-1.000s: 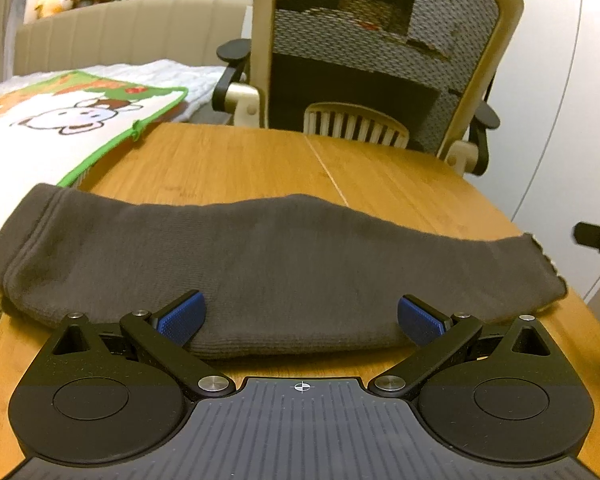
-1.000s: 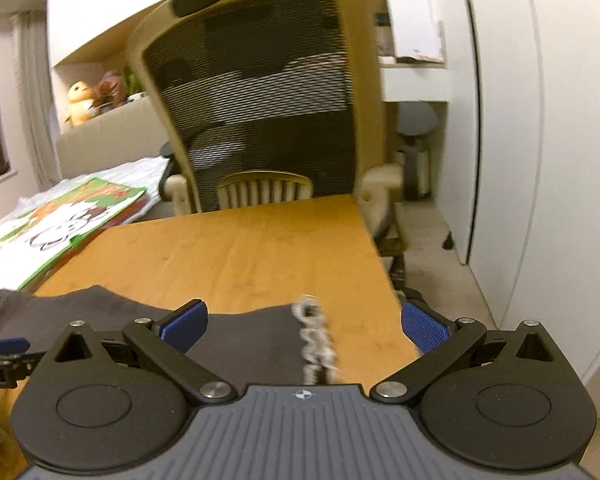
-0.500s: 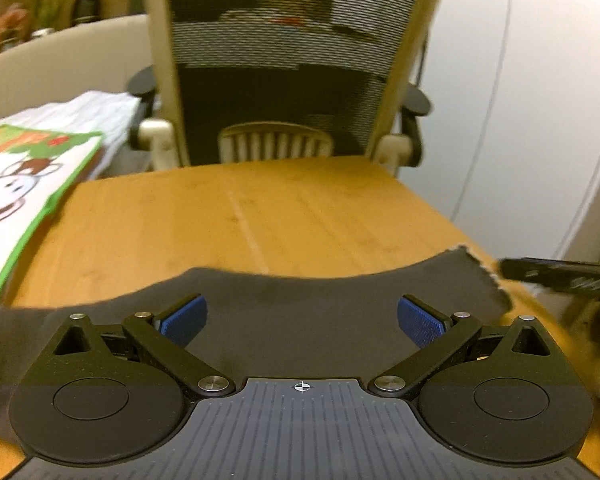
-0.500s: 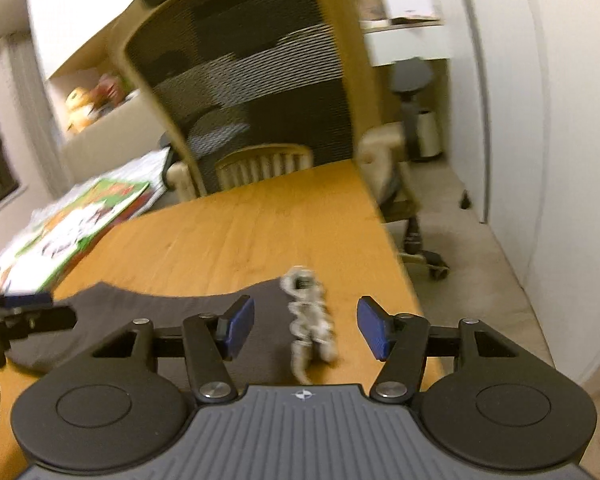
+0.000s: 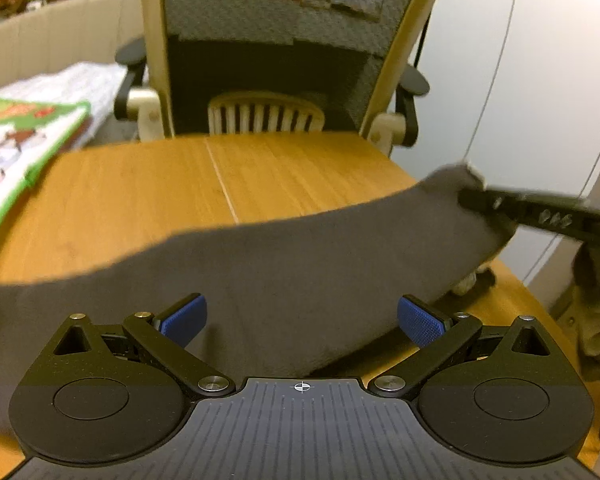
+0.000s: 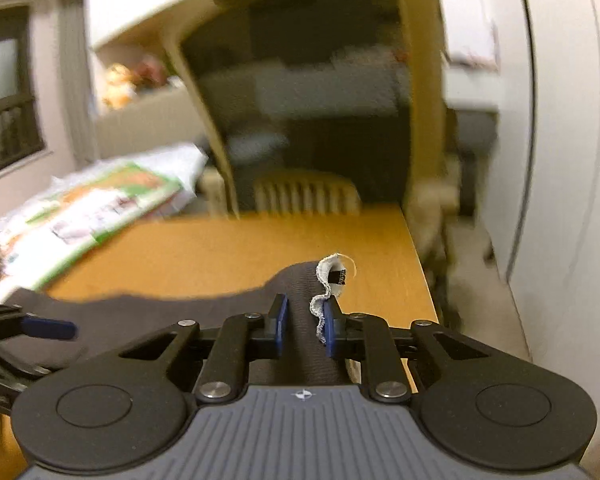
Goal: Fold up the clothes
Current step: 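Grasp the white-trimmed cuffs with the right tool and lift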
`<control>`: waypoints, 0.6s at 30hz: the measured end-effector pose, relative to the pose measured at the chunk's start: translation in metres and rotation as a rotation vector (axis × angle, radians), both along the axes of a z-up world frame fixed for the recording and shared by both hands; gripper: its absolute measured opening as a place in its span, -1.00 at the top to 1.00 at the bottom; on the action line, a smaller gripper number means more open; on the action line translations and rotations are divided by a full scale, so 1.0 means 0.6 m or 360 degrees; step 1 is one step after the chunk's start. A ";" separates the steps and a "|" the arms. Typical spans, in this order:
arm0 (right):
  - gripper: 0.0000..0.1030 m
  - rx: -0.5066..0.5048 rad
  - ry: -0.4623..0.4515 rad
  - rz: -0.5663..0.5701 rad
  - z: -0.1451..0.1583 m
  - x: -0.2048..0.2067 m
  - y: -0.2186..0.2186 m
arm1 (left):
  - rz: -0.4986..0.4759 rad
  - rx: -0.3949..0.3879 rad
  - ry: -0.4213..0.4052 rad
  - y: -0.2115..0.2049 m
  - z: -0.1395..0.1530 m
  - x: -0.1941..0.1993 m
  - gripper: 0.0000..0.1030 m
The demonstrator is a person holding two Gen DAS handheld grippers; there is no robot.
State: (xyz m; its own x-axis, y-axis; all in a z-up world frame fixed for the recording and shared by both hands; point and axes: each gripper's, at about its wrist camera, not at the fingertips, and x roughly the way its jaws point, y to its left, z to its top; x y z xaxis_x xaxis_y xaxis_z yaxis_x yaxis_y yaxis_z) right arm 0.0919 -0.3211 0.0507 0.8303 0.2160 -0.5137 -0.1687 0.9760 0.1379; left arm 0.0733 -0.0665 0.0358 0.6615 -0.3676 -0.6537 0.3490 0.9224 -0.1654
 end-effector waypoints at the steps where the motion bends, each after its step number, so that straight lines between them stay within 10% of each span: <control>1: 0.62 0.0001 0.0076 -0.0033 -0.020 0.005 -0.006 | -0.0001 -0.0003 0.0024 -0.001 -0.006 0.001 -1.00; 7: -0.14 0.0256 0.0103 -0.0253 -0.030 -0.033 -0.064 | 0.0011 -0.0025 0.0060 0.003 -0.023 0.001 -1.00; 14: -0.11 0.0627 0.0192 -0.0343 -0.063 -0.041 -0.084 | 0.0018 -0.0037 0.0055 0.007 -0.026 -0.008 -1.00; 18: 0.25 0.0815 0.0260 -0.0382 -0.087 -0.039 -0.090 | 0.0022 -0.0035 0.0053 0.010 -0.026 -0.012 -1.00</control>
